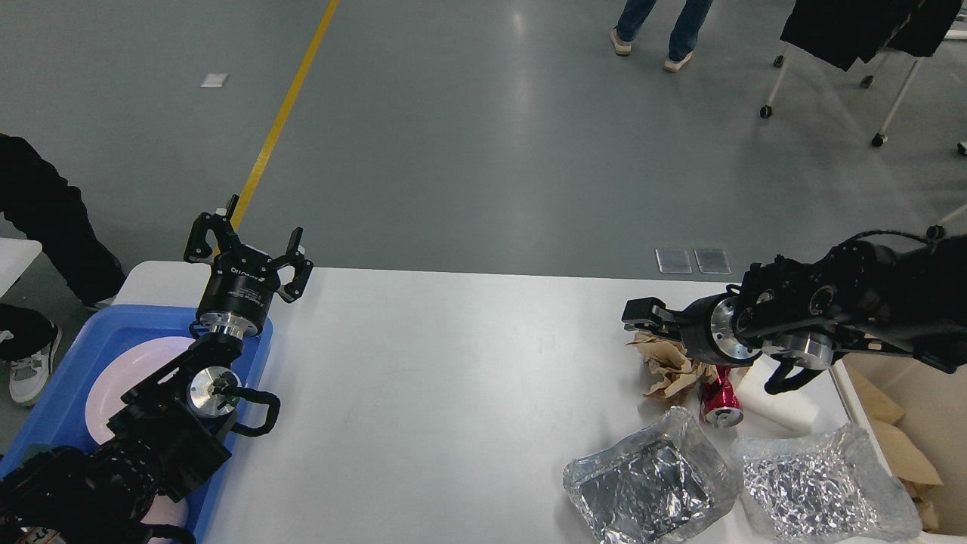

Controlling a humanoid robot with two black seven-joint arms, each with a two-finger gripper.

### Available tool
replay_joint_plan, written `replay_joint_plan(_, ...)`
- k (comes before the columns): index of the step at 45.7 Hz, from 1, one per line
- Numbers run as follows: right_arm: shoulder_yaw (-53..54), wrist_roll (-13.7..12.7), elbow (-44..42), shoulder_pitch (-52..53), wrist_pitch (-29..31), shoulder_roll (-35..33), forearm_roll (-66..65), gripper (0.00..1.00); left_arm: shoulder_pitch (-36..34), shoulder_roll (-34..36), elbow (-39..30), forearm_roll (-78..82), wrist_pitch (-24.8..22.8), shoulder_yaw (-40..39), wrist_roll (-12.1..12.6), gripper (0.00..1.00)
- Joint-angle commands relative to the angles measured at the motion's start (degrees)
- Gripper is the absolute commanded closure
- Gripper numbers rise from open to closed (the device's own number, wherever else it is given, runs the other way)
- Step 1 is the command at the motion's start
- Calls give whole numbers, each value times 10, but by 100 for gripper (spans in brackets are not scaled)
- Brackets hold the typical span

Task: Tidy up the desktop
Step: 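Move the right gripper back and grasp the crumpled brown paper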

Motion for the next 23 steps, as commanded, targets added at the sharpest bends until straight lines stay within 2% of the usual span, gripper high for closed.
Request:
replay_joint_plan(1,-17,1,-96,-65,-18,33,-2,0,0,-1,0,0,0,0,0,3)
replay_joint_plan(11,-44,3,-218,-145,-20,75,-1,0,-1,-1,0,0,0,0,0,3)
replay_joint_plan(23,-45,4,-267,-190,-24,122,7,0,0,-1,0,0,0,0,0,3)
